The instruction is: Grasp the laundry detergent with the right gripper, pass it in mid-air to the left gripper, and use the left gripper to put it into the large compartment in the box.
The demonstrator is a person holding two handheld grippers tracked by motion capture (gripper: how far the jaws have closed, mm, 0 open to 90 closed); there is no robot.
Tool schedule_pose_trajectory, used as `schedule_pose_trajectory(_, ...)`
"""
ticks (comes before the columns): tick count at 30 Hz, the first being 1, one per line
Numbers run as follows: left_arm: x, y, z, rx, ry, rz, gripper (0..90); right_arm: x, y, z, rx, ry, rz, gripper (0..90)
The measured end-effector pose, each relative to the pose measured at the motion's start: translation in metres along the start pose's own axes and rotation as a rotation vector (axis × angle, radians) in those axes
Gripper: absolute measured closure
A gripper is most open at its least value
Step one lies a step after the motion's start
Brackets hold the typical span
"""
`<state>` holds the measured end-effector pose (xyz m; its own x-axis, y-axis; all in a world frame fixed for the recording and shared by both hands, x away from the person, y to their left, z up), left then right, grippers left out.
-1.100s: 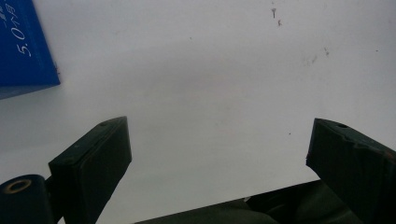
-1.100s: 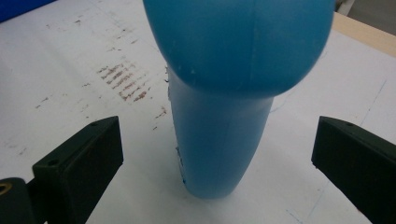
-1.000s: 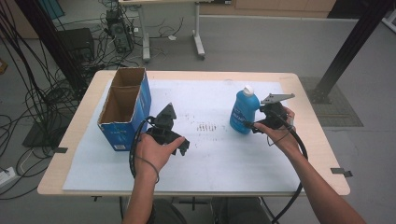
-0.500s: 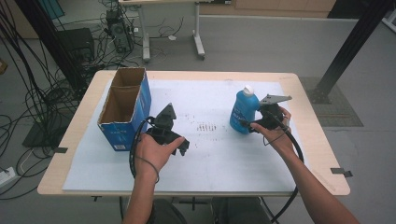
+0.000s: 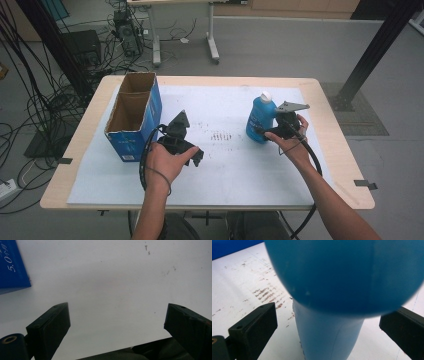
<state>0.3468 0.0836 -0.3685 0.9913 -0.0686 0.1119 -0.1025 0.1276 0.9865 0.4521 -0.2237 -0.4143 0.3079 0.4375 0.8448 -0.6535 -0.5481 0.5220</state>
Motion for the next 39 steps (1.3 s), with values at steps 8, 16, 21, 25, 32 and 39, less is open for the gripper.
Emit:
schedule_pose_trajectory(8,0.0014,0.0005,0.0019,0.000,-0.004,0.002,6.9,0.0007,-0.0035,0.0002,-0.003,-0.006,0.019,1.2)
schedule_pose_trajectory(16,0.0021,-0.0002,0.0030,-0.001,-0.005,0.005,6.9,0.0013,-0.0050,-0.0002,-0.009,-0.003,0.028,1.2)
schedule_pose_trajectory(21,0.0023,0.0006,0.0037,-0.002,-0.007,0.006,6.8,0.0018,-0.0051,-0.0004,-0.011,0.000,0.033,1.0)
schedule_pose_trajectory(25,0.0021,0.0004,0.0036,0.000,-0.007,0.006,6.8,0.0025,-0.0055,-0.0010,-0.013,0.006,0.037,1.0)
schedule_pose_trajectory(32,0.0022,-0.0003,0.0037,-0.001,-0.009,0.003,6.8,0.0031,-0.0067,-0.0012,-0.013,0.010,0.042,1.2)
schedule_pose_trajectory(39,0.0024,0.0000,0.0048,0.000,-0.013,0.006,6.7,0.0031,-0.0065,-0.0007,-0.011,0.004,0.048,1.0)
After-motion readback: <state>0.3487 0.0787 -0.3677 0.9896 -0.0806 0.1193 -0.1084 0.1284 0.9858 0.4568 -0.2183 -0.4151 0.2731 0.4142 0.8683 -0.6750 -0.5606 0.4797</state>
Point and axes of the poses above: each handheld gripper's, and its own axes: y roughly backward along the jaws, x roughly out of its top, z roughly to its right, the point moved 4 cm from there along -y, roughly forward along the jaws, and after that the axes turned 7 degrees about y, right-handed, at the moved point
